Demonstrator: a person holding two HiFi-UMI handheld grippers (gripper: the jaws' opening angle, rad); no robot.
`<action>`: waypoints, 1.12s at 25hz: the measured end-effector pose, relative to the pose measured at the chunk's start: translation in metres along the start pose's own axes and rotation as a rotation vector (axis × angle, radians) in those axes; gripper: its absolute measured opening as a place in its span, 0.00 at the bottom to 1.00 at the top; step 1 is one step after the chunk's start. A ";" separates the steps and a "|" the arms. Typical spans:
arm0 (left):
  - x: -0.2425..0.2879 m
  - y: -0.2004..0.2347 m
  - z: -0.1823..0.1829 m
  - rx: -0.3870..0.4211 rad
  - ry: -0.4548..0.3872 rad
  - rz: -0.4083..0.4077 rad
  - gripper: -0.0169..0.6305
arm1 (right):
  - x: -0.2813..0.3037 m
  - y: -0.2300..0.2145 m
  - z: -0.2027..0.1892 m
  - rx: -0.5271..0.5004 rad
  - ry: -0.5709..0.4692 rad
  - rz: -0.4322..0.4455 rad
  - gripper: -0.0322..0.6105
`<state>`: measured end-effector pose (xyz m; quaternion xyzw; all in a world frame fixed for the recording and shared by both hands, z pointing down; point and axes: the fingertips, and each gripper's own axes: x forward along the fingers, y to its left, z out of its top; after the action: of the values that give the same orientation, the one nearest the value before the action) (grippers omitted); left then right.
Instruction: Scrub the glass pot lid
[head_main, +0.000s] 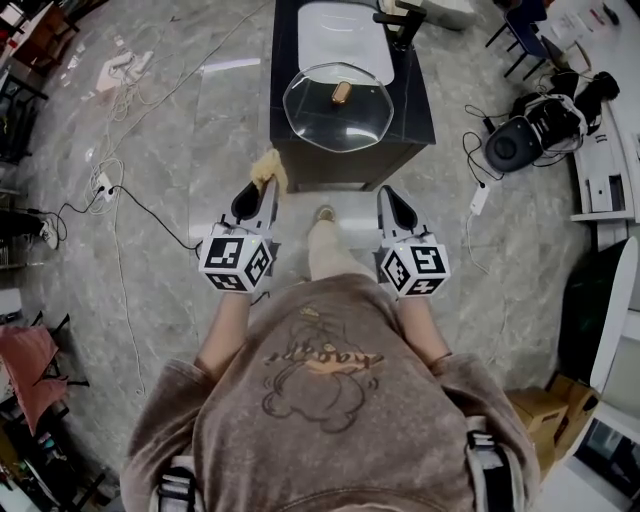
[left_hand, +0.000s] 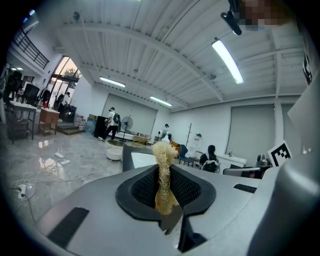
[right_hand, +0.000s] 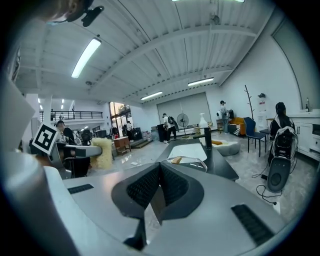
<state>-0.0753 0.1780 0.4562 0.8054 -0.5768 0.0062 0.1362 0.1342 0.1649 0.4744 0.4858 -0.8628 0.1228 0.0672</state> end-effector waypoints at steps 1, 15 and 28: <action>0.009 0.004 0.004 0.001 0.000 0.001 0.13 | 0.009 -0.005 0.004 0.003 0.001 0.001 0.03; 0.160 0.054 0.074 0.012 -0.001 0.040 0.13 | 0.155 -0.085 0.074 0.027 0.008 0.046 0.03; 0.230 0.088 0.103 0.021 0.015 0.028 0.13 | 0.227 -0.114 0.099 0.054 0.027 0.039 0.03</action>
<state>-0.0953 -0.0850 0.4141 0.7986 -0.5868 0.0203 0.1322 0.1140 -0.1059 0.4493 0.4688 -0.8675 0.1538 0.0635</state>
